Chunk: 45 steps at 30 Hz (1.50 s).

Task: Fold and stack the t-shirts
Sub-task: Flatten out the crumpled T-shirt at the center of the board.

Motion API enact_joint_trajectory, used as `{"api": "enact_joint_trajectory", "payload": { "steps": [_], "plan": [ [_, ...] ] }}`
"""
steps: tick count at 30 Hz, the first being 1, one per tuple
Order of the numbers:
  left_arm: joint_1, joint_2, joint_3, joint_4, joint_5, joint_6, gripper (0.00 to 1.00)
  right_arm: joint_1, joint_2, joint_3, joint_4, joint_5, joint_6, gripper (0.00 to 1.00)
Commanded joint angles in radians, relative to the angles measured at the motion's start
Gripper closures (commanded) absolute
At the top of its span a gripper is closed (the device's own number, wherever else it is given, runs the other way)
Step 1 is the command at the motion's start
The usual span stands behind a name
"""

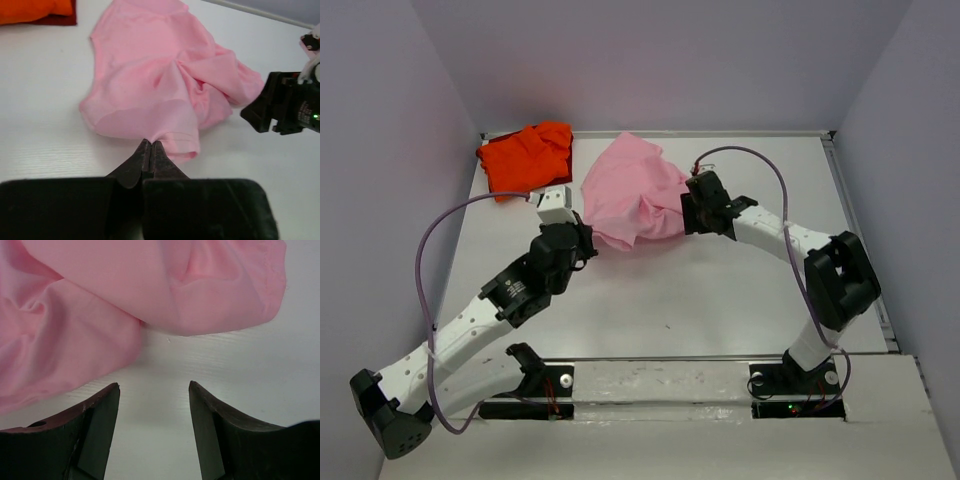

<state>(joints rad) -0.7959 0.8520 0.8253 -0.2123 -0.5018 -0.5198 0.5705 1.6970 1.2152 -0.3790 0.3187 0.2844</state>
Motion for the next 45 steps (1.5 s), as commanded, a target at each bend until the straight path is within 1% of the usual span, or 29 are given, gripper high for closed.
{"api": "enact_joint_trajectory", "payload": {
  "steps": [1,2,7,11,12,14,19,24,29,31,32,33,34,35,36,40,45],
  "plan": [
    [0.011,-0.016,0.014,-0.128,-0.196,0.122,1.00,0.005,0.024,0.015,-0.015,0.094,-0.001,0.37],
    [0.011,-0.018,0.009,-0.127,-0.227,0.135,1.00,0.005,0.038,0.020,-0.026,0.115,-0.004,0.37],
    [0.015,0.007,0.015,-0.134,-0.271,0.175,1.00,0.005,0.084,0.030,-0.050,0.219,-0.021,0.36],
    [0.024,-0.011,0.037,-0.150,-0.339,0.225,1.00,-0.004,0.125,0.040,-0.057,0.256,-0.028,0.36],
    [0.037,-0.019,0.035,-0.151,-0.375,0.259,1.00,-0.004,0.133,0.041,-0.057,0.255,-0.030,0.36],
    [0.046,-0.042,0.021,-0.144,-0.399,0.277,1.00,-0.004,0.162,0.056,-0.055,0.264,-0.033,0.36],
    [0.050,-0.087,-0.037,-0.104,-0.370,0.264,1.00,-0.014,0.223,0.133,-0.055,0.290,-0.053,0.36],
    [0.055,-0.102,-0.049,-0.085,-0.351,0.262,1.00,-0.014,0.280,0.210,-0.055,0.316,-0.094,0.36],
    [0.070,-0.114,-0.066,-0.072,-0.323,0.254,1.00,-0.014,0.320,0.276,-0.054,0.272,-0.116,0.36],
    [0.072,-0.119,-0.069,-0.071,-0.320,0.254,1.00,-0.014,0.351,0.302,-0.054,0.260,-0.123,0.40],
    [0.072,-0.119,-0.069,-0.071,-0.316,0.253,1.00,-0.014,0.361,0.311,-0.052,0.244,-0.123,0.46],
    [0.072,-0.125,-0.072,-0.068,-0.314,0.254,1.00,-0.014,0.375,0.320,-0.052,0.228,-0.126,0.64],
    [0.072,-0.125,-0.071,-0.068,-0.314,0.254,1.00,-0.014,0.381,0.325,-0.049,0.220,-0.126,0.76],
    [0.073,-0.126,-0.071,-0.070,-0.313,0.253,1.00,-0.014,0.386,0.331,-0.051,0.214,-0.126,0.92],
    [0.073,-0.129,-0.071,-0.070,-0.314,0.253,1.00,-0.014,0.389,0.336,-0.051,0.212,-0.125,1.00],
    [0.073,-0.137,-0.074,-0.068,-0.314,0.254,1.00,-0.014,0.379,0.351,-0.049,0.220,-0.134,1.00],
    [0.075,-0.143,-0.075,-0.062,-0.313,0.257,1.00,-0.014,0.307,0.382,-0.017,0.240,-0.151,1.00]
  ]
}}
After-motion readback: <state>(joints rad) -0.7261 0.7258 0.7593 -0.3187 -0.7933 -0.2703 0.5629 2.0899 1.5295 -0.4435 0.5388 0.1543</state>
